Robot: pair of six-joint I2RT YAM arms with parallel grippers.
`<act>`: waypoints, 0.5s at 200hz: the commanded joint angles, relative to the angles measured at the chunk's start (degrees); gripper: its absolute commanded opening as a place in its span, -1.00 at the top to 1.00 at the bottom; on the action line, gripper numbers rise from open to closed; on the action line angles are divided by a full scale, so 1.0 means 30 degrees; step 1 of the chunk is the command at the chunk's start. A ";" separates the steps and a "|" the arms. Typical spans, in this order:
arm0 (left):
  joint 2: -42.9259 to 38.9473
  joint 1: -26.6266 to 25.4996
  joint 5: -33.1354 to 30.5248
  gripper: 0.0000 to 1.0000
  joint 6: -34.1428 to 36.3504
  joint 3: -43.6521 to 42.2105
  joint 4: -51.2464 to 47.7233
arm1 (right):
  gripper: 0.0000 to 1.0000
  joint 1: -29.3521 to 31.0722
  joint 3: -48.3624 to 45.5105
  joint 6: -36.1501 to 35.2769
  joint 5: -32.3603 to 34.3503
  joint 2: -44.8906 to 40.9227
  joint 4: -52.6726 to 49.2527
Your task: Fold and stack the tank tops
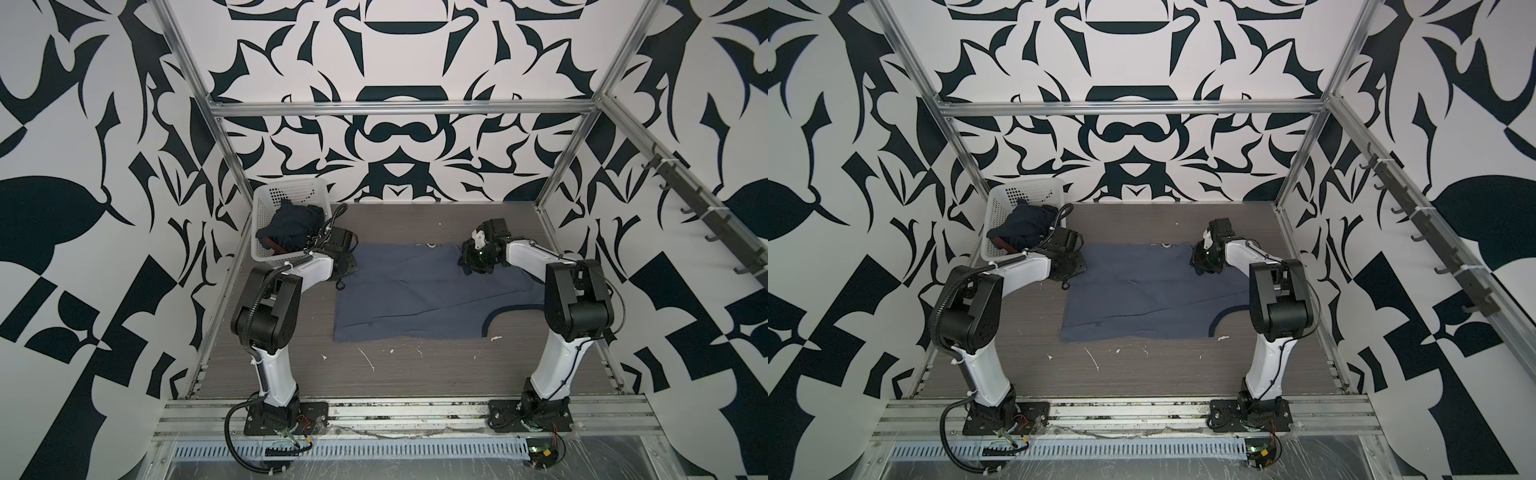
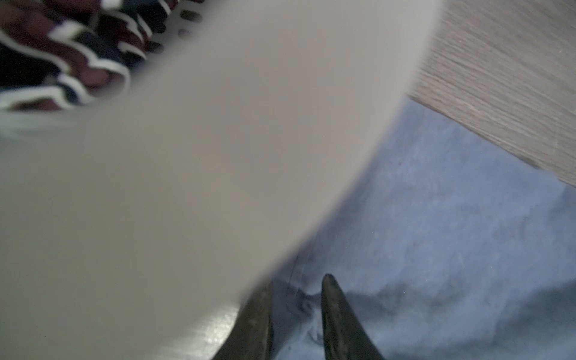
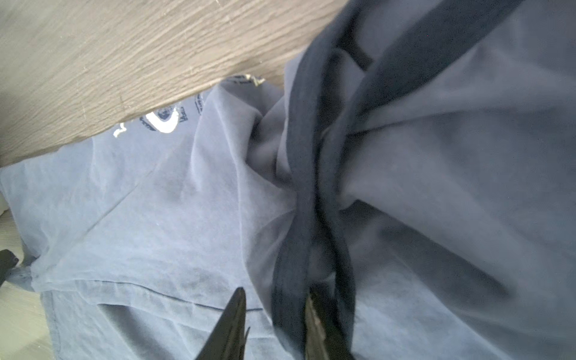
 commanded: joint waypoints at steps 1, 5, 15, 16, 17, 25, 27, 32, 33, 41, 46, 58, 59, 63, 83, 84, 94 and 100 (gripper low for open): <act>0.0168 0.0101 0.0405 0.45 0.0083 0.0043 -0.0406 | 0.21 -0.0004 -0.0060 -0.0272 0.0084 -0.0303 -0.0402; 0.0163 0.0101 0.0409 0.46 0.0098 0.0019 -0.0393 | 0.20 -0.0012 -0.0038 -0.0254 0.0102 -0.0257 -0.0412; 0.0169 0.0101 0.0446 0.51 0.0129 -0.0039 -0.0300 | 0.20 -0.0011 -0.0030 -0.0242 0.0060 -0.0118 -0.0442; 0.0177 0.0101 0.0453 0.52 0.0129 -0.0055 -0.0295 | 0.20 -0.0013 -0.0030 -0.0260 0.0052 -0.0097 -0.0442; 0.0180 0.0101 0.0456 0.52 0.0129 -0.0062 -0.0293 | 0.20 0.0001 -0.0030 -0.0269 0.0048 -0.0086 -0.0427; 0.0183 0.0103 0.0511 0.56 0.0132 -0.0113 -0.0263 | 0.20 0.0009 -0.0030 -0.0224 -0.0008 -0.0007 -0.0413; 0.0184 0.0102 0.0531 0.57 0.0129 -0.0125 -0.0225 | 0.20 -0.0009 -0.0030 -0.0213 -0.0027 0.0008 -0.0413; 0.0156 0.0101 0.0601 0.60 0.0129 -0.0171 -0.0164 | 0.21 -0.0015 -0.0030 -0.0191 -0.0070 0.0059 -0.0388; 0.0155 0.0101 0.0618 0.60 0.0129 -0.0164 -0.0154 | 0.21 0.0000 -0.0030 -0.0176 -0.0086 0.0065 -0.0388; 0.0126 0.0120 0.0737 0.65 0.0098 -0.0260 -0.0037 | 0.24 0.0009 -0.0001 -0.0168 -0.0200 0.0128 -0.0384; 0.0104 0.0102 0.0780 0.67 0.0099 -0.0275 -0.0002 | 0.26 0.0001 0.0024 -0.0137 -0.0289 0.0157 -0.0399; 0.0096 0.0118 0.0833 0.73 0.0074 -0.0274 -0.0027 | 0.30 -0.0001 0.0056 -0.0052 -0.0449 0.0188 -0.0427; 0.0096 0.0109 0.0837 0.74 0.0072 -0.0275 -0.0027 | 0.30 -0.0008 0.0057 -0.0062 -0.0466 0.0188 -0.0420; 0.0094 0.0105 0.0853 0.76 0.0070 -0.0272 -0.0035 | 0.32 -0.0009 0.0057 -0.0072 -0.0504 0.0188 -0.0413; 0.0009 0.0131 0.0928 0.83 0.0070 -0.0275 -0.0086 | 0.37 0.0000 0.0170 -0.0060 -0.0557 0.0292 -0.0606; 0.0009 0.0131 0.0928 0.82 0.0070 -0.0275 -0.0100 | 0.37 0.0007 0.0187 -0.0066 -0.0564 0.0299 -0.0626; 0.0008 0.0130 0.0907 0.73 0.0070 -0.0275 -0.0198 | 0.32 0.0006 0.0261 -0.0086 -0.0485 0.0402 -0.0747; 0.0008 0.0130 0.0850 0.67 0.0070 -0.0275 -0.0301 | 0.28 -0.0009 0.0291 -0.0081 -0.0505 0.0498 -0.0764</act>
